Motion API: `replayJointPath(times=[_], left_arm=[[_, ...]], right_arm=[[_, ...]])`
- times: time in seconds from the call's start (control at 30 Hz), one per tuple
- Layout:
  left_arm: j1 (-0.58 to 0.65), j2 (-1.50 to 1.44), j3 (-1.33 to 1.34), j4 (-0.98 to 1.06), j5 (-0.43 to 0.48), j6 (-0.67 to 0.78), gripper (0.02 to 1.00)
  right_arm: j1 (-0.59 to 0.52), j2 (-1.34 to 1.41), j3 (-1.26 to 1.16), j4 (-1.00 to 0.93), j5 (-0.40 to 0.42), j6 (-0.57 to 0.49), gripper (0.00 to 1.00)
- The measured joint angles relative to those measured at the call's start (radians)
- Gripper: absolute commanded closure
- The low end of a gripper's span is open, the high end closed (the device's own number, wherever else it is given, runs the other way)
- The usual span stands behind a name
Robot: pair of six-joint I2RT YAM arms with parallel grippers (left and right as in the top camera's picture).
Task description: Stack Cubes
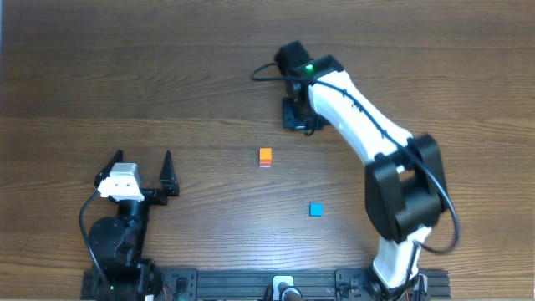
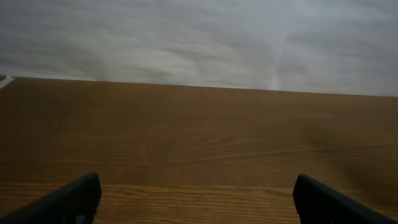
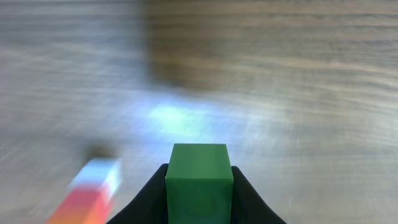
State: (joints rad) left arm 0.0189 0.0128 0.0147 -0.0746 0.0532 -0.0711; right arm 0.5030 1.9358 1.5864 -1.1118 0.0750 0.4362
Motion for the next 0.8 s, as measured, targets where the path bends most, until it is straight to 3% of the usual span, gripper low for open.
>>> replayJointPath(times=[0.33, 0.53, 0.8], left_arm=[[0.000, 0.000, 0.000, 0.000, 0.000, 0.000, 0.020], [0.000, 0.000, 0.000, 0.000, 0.000, 0.000, 0.020], [0.000, 0.000, 0.000, 0.000, 0.000, 0.000, 0.020]], right_arm=[[0.302, -0.189, 0.053, -0.159, 0.052, 0.216, 0.991], [0.325, -0.152, 0.053, -0.158, 0.052, 0.296, 0.991], [0.303, -0.065, 0.051, -0.110, 0.025, 0.325, 0.989]])
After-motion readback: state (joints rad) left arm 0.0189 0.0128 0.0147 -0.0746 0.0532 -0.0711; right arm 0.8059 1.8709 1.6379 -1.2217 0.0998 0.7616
